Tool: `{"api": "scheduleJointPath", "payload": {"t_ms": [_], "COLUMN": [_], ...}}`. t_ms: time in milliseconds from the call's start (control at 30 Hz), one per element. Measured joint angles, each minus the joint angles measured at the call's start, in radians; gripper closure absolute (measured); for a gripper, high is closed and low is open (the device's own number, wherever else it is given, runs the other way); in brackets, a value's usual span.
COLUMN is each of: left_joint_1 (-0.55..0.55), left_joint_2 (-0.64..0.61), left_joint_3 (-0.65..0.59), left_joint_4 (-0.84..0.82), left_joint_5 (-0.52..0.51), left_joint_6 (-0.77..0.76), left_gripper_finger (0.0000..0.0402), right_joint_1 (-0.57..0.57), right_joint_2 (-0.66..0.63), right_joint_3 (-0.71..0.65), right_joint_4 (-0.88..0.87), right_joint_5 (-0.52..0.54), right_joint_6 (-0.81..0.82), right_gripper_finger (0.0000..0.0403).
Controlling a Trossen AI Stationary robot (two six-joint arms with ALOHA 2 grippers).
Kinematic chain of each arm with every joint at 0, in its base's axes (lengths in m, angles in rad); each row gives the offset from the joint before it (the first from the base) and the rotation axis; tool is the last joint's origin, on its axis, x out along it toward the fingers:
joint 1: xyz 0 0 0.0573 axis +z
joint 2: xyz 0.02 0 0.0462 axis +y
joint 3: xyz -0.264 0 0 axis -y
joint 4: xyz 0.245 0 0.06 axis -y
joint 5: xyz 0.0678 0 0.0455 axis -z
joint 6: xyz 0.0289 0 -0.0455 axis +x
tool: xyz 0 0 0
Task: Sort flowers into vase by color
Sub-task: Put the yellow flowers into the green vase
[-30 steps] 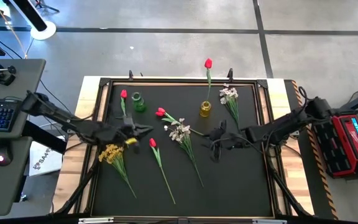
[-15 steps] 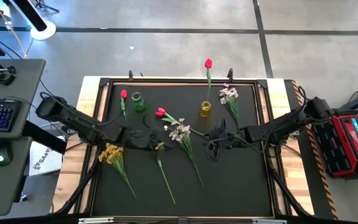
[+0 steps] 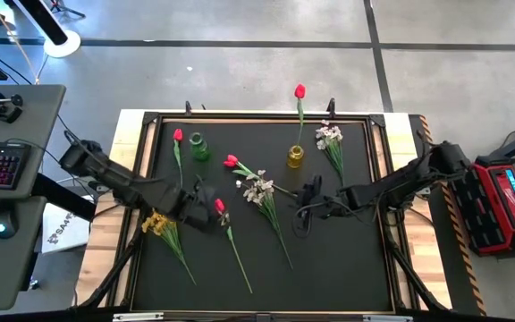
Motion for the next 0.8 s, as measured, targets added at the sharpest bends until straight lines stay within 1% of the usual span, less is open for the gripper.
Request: {"api": "scheduleJointPath", "payload": {"t_ms": [100, 200, 400, 500, 567, 600, 667, 800], "left_joint_1": [-0.081, -0.165, -0.316, -0.375, -0.392, -0.391, -0.376, -0.35], "left_joint_2": [-0.001, -0.001, -0.001, -0.001, -0.001, -0.001, -0.001, -0.001], "left_joint_3": [-0.022, -0.046, -0.106, -0.143, -0.178, -0.197, -0.241, -0.32], "left_joint_4": [-0.017, -0.039, -0.042, -0.03, -0.011, 0.007, 0.048, 0.093], "left_joint_5": [0.021, 0.058, 0.191, 0.212, 0.224, 0.247, 0.269, 0.268], "left_joint_6": [-0.149, -0.304, -0.644, -0.779, -0.808, -0.814, -0.821, -0.823], "left_gripper_finger": [0.0327, 0.029, 0.021, 0.0178, 0.0165, 0.0162, 0.0159, 0.0161], "right_joint_1": [-0.001, -0.001, -0.001, -0.001, -0.001, -0.001, -0.001, -0.001], "right_joint_2": [0.016, 0.016, 0.016, 0.016, 0.016, 0.016, 0.016, 0.016], "right_joint_3": [0.0, 0.0, 0.0, 0.0, 0.0, 0.0, -0.001, -0.001], "right_joint_4": [0.029, 0.036, 0.045, 0.053, 0.057, 0.06, 0.065, 0.064], "right_joint_5": [-0.001, -0.01, -0.01, -0.01, -0.01, -0.01, -0.01, -0.01], "right_joint_6": [-0.032, -0.05, -0.067, -0.066, -0.064, -0.064, -0.06, -0.037], "right_gripper_finger": [0.0217, 0.0217, 0.0217, 0.0217, 0.0217, 0.0217, 0.0217, 0.0217]}}
